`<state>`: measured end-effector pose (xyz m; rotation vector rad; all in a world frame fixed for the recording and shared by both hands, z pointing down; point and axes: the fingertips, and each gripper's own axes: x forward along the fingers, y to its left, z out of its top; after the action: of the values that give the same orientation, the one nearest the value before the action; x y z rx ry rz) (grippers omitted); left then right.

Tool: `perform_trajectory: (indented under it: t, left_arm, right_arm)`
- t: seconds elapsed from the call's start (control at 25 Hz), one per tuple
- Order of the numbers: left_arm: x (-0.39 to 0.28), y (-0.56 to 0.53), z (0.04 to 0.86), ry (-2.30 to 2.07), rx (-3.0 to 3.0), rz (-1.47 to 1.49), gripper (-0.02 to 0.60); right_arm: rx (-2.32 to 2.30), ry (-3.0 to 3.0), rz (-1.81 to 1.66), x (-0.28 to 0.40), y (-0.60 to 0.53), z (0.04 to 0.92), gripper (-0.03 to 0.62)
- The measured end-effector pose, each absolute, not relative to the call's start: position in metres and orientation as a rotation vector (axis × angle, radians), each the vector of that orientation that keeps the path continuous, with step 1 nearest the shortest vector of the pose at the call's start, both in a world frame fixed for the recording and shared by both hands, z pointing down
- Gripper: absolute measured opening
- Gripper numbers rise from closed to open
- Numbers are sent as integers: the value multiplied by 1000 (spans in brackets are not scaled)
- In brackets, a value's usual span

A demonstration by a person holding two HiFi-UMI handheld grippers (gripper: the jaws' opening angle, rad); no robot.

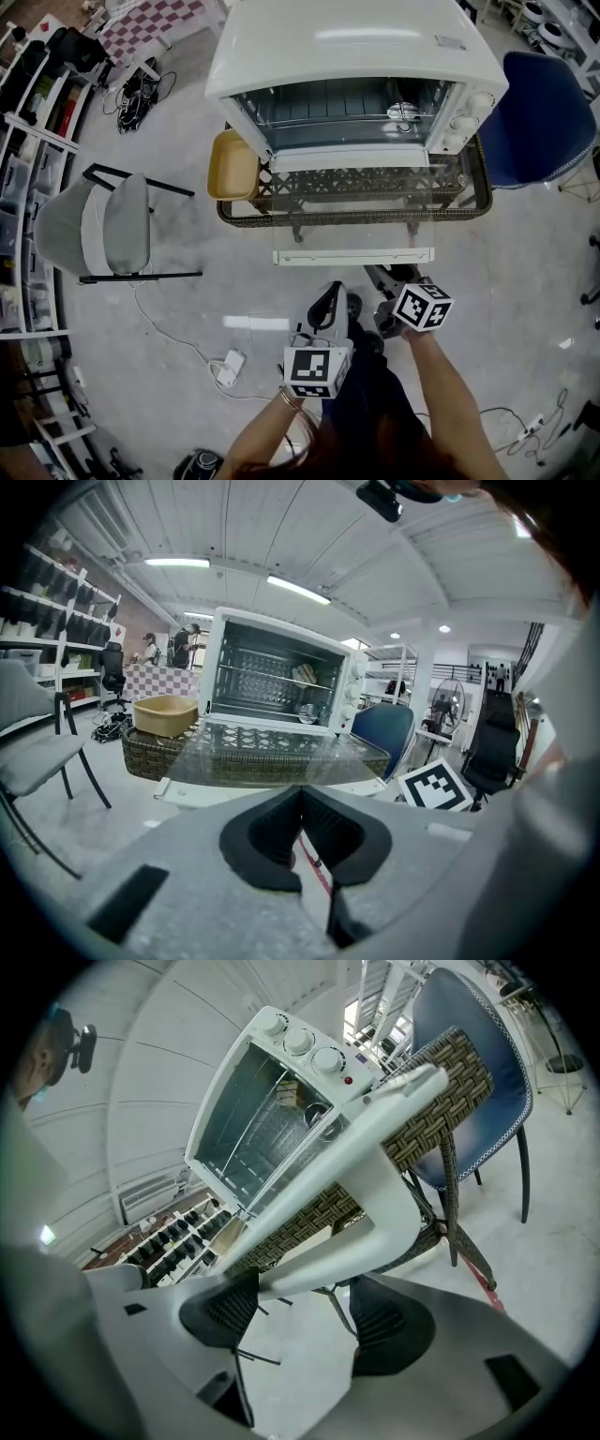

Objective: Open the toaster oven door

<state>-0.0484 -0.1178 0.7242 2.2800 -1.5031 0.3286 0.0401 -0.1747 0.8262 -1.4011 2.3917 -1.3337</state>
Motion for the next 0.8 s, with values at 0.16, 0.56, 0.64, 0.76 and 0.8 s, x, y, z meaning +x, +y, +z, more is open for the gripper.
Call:
perform_trajectory:
  t: [0.16, 0.56, 0.64, 0.76, 0.8]
  left_arm:
    - [-47, -119, 727, -1509, 2272, 327, 14]
    - [-41, -119, 726, -1506, 2274, 342, 14]
    - [-41, -119, 725, -1509, 2277, 344, 14]
    - [-42, -117, 722, -1512, 2281, 349, 14]
    - [-42, -117, 721, -1512, 2282, 350, 14]
  right_arm:
    - [-1378, 2371, -1356, 41, -175, 828, 285]
    - [-1393, 2405, -1379, 44, -166, 828, 257]
    - [-1407, 2432, -1384, 46, -159, 830, 220]
    - [-1440, 2444, -1405, 52, -148, 836, 178]
    - [-1448, 2444, -1410, 54, -145, 837, 176]
